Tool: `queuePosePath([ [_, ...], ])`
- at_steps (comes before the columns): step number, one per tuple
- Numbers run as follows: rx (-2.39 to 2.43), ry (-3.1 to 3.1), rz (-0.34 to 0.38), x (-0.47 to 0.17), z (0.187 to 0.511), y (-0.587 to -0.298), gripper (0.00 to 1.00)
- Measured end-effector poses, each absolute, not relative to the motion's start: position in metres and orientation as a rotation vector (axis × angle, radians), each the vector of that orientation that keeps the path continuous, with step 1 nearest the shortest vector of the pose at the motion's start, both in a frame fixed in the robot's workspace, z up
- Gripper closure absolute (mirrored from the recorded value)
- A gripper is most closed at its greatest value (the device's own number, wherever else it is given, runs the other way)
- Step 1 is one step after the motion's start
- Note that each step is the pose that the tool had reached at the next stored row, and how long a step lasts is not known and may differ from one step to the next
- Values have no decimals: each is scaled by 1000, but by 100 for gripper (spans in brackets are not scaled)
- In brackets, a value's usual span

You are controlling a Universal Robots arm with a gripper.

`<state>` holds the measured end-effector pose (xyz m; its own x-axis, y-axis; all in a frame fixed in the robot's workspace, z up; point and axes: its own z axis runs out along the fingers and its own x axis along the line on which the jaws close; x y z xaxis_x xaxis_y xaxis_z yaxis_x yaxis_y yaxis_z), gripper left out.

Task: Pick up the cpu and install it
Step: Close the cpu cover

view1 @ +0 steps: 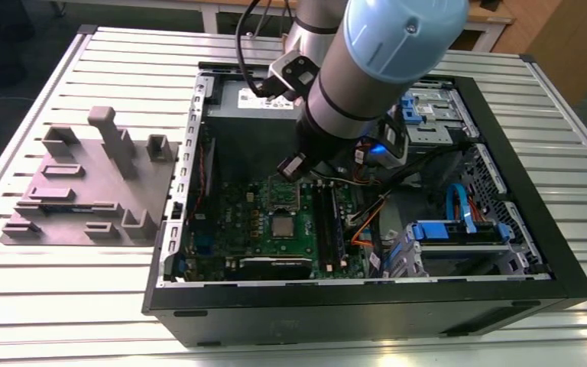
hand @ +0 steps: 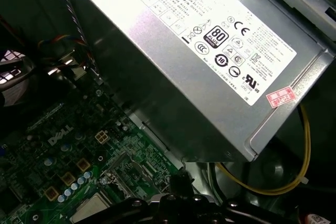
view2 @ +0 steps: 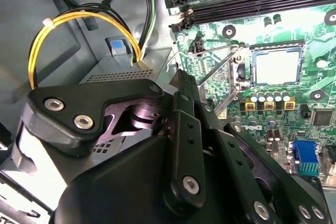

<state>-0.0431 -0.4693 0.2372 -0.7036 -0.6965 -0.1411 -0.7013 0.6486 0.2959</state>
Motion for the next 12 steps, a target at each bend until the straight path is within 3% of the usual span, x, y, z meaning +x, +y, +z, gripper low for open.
queuePosePath([
  [12,-1204,2839,519,-43,237,-472,89],
])
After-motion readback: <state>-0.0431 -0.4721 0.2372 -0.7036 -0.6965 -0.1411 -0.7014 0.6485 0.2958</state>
